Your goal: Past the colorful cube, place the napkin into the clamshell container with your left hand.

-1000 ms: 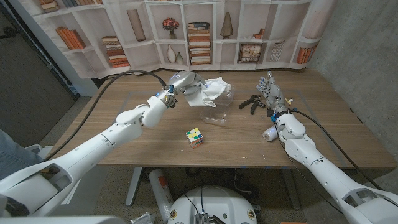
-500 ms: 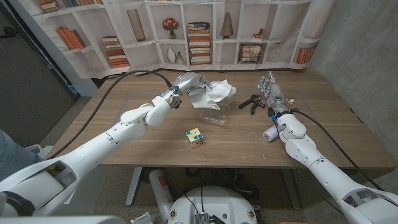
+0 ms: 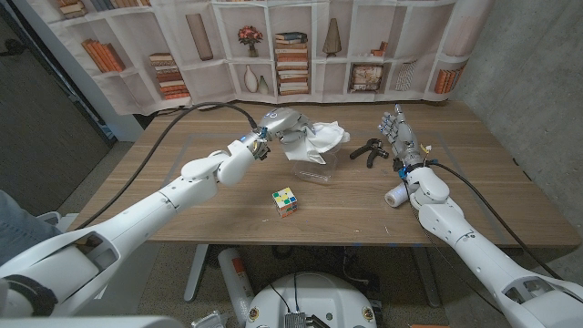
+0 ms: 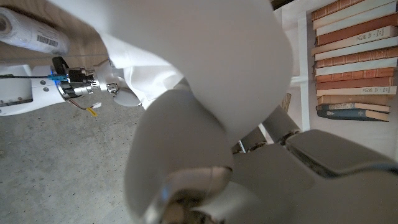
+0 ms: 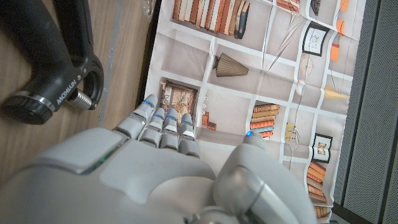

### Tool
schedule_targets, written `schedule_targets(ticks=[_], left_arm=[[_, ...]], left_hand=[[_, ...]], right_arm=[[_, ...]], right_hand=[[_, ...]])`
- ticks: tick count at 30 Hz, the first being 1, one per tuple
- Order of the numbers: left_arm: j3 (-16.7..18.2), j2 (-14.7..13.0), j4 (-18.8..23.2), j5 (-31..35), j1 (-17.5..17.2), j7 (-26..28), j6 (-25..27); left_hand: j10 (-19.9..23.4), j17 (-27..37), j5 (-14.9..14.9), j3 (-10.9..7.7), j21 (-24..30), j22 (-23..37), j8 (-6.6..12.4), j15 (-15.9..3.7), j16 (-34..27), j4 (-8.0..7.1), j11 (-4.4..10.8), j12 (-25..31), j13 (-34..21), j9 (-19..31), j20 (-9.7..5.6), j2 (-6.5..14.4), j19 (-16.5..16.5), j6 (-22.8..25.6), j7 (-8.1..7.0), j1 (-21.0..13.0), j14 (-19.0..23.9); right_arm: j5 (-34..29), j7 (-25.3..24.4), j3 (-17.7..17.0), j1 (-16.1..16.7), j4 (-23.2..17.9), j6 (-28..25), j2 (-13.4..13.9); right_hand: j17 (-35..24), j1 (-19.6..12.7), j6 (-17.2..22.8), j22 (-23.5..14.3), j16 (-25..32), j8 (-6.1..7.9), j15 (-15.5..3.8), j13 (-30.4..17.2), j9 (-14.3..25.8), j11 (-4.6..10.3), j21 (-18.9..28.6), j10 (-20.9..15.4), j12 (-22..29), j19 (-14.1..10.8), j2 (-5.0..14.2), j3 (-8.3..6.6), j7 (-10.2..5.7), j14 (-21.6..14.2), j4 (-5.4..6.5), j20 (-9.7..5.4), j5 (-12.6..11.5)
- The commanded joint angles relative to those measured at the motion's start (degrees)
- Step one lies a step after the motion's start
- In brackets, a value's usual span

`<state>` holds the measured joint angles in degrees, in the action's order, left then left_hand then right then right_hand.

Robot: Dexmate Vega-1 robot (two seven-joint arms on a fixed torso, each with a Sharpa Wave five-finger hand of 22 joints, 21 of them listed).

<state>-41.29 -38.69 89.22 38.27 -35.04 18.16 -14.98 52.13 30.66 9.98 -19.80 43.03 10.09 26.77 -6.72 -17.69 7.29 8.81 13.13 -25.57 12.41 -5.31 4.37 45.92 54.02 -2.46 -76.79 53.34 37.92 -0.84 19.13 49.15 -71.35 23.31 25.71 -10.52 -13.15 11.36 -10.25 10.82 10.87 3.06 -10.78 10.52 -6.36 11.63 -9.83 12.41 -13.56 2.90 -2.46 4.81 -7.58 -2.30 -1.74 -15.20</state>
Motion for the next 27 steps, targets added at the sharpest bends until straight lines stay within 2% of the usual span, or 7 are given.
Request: schedule_targets(ticks=[1,27], left_arm=[[-1.1,0.9,-1.0,0.6,0.8,-0.3,-0.7],[-3.8,2.6,-4.0,1.1,2.6,-2.3,-2.0]], left_hand=[[-0.3,0.3,0.3,0.01,0.4,0.2,0.05,-6.16,0.2,-0.07,0.15,-0.1,-0.3,0.2,-2.29,0.5,-0.4,-0.3,0.00,0.0,0.5],[-1.0,0.9,0.3,0.11,0.5,0.2,0.16,-6.06,0.6,-0.21,0.13,-0.3,-0.9,0.8,-2.34,0.8,-1.0,-1.3,-0.07,0.2,-0.2]], right_arm=[[0.3,0.4,-0.2,-0.1,0.7,0.4,-0.3],[0.7,1.1,-0.3,-0.7,2.1,1.1,-0.7]], right_hand=[[-0.2,-0.1,0.4,-0.2,0.0,0.39,0.24,-0.1,0.3,0.05,-0.2,-0.4,-0.1,-0.5,0.40,0.25,0.31,-0.3,-0.05,0.06,0.0],[-0.2,-0.2,0.3,-0.2,0.0,0.36,0.21,-0.1,0.3,-0.05,-0.2,-0.3,-0.1,-0.5,0.55,0.25,0.38,-0.3,-0.16,0.05,0.0]])
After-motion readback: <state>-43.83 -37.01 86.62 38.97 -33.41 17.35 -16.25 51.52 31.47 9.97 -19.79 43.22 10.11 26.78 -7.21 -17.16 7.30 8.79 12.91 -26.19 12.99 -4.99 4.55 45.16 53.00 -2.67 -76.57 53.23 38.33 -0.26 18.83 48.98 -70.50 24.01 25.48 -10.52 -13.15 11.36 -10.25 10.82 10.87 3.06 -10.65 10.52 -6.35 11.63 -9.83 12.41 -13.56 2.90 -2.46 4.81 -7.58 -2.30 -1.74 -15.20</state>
